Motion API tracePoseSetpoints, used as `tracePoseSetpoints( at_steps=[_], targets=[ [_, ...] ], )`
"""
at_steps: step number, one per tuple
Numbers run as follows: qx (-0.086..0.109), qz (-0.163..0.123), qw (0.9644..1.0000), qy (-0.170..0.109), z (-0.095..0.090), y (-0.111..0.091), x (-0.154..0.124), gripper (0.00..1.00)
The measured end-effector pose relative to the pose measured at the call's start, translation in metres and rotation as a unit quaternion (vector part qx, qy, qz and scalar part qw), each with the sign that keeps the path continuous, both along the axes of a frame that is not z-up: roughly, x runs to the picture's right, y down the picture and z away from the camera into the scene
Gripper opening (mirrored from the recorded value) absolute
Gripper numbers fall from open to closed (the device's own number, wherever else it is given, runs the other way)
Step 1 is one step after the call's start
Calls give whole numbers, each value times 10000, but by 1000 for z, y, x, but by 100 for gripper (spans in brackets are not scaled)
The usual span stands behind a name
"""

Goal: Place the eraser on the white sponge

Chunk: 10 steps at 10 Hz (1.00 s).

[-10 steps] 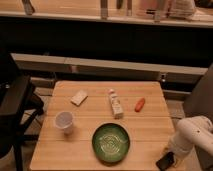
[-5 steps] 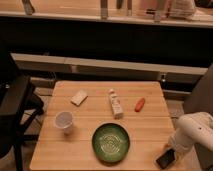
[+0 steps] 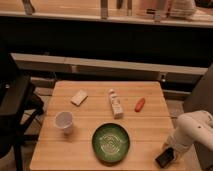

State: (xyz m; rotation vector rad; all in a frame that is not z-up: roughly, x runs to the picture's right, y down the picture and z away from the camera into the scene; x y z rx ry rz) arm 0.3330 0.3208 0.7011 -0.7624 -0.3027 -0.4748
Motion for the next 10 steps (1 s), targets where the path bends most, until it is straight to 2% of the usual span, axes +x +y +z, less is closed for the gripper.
tracePoseSetpoints(
  at_steps=[2,6,8,10],
  targets=[
    [51,-43,10000,-48,-3,-14,-8,0],
    [141,-97,9998,-92,-8,-26,-13,0],
    [212,-91,9997,-115,-18,-39,-17,0],
    [240,-93,9996,-124,-22,-44,-18,0]
  ],
)
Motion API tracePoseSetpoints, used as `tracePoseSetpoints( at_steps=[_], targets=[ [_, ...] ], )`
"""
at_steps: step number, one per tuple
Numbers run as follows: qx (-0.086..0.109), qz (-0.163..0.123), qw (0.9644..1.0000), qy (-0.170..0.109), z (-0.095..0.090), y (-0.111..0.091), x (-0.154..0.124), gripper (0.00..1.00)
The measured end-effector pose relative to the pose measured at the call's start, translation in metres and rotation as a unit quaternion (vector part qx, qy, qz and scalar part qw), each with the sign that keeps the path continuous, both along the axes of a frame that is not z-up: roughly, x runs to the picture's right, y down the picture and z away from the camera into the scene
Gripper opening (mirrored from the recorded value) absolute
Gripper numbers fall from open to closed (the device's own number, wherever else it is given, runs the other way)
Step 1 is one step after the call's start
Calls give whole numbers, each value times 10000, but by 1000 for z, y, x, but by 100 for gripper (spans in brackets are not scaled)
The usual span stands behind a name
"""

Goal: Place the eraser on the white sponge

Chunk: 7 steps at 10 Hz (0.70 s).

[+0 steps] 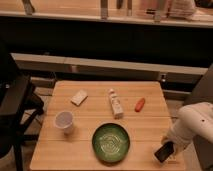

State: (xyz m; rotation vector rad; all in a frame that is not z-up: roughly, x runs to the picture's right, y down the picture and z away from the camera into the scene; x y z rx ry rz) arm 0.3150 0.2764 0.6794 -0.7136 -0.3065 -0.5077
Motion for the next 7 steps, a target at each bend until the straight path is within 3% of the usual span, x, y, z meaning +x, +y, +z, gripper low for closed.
tracePoseSetpoints(
  at_steps=[4,7],
  targets=[
    [98,-40,9999,-40,-7,-10,-5,0],
    [216,-78,9997,-93,-14,-42,-17,0]
  ],
)
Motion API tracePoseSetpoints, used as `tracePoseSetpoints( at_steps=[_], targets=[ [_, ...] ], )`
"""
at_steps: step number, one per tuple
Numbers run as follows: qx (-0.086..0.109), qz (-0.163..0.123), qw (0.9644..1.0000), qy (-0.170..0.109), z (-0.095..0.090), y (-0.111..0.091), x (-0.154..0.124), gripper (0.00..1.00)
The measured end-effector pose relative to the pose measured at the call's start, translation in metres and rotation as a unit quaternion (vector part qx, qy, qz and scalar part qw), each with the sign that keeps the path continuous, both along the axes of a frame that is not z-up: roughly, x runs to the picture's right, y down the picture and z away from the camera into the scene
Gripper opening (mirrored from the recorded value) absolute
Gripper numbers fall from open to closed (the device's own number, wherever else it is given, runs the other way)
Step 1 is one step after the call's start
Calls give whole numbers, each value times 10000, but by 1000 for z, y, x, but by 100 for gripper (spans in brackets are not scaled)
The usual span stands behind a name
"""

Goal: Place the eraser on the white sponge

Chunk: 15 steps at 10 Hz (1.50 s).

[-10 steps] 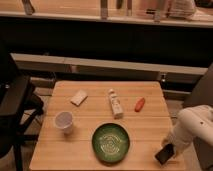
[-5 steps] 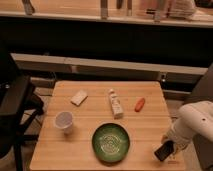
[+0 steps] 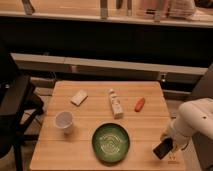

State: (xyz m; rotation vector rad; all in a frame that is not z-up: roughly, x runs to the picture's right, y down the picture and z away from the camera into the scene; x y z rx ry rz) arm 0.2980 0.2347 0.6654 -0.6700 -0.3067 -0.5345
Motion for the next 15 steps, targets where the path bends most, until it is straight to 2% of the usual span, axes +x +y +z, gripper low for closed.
tracePoseSetpoints(
  at_steps=[2,4,6,8,11,13,15],
  targets=[
    [43,-39,10000,-41,8,-13,-10,0],
    [79,-70,9999,-23,6,-14,-9,0],
    [226,-123,9996,-103,12,-23,-24,0],
    [272,-130,9995,-106,14,-31,-30,0],
    [317,-221,9991,-167,22,-53,-47,0],
    [367,-249,9990,-106,20,-56,-48,0],
    [437,-300,9985,-117,23,-65,-64,0]
  ],
)
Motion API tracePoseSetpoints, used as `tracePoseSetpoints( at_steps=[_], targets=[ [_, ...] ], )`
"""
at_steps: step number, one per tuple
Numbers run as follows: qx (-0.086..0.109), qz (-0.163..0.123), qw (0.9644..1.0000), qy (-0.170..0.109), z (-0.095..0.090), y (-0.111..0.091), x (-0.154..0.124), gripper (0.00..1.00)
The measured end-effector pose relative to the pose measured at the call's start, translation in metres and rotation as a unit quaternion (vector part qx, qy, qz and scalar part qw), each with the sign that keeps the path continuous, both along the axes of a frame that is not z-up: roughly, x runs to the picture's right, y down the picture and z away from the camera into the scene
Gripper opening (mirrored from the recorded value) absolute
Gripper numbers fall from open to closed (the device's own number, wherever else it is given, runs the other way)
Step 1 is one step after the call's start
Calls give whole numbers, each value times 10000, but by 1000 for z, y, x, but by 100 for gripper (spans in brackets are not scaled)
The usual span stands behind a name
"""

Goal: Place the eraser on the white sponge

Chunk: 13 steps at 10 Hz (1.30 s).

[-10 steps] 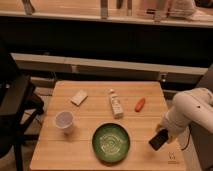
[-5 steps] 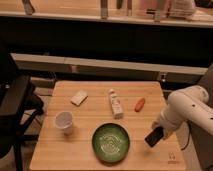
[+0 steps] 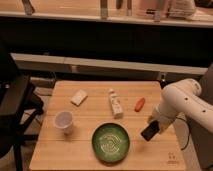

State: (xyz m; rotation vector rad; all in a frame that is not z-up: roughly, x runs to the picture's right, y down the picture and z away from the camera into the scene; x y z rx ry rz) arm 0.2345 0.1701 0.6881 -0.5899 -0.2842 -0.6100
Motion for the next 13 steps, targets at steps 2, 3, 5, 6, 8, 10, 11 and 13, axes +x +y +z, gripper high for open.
tracePoseSetpoints(
  at_steps=[2,3,5,6,8,10,11,13],
  targets=[
    [54,-151,9999,-31,3,-11,-9,0],
    [71,-205,9998,-46,3,-14,-12,0],
    [110,-379,9992,-108,7,-22,-25,0],
    [116,-420,9990,-116,8,-26,-28,0],
    [124,-544,9983,-160,11,-34,-38,0],
    [141,-668,9975,-208,15,-41,-48,0],
    [148,-740,9968,-252,17,-44,-59,0],
    [168,-828,9960,-282,22,-51,-71,0]
  ],
)
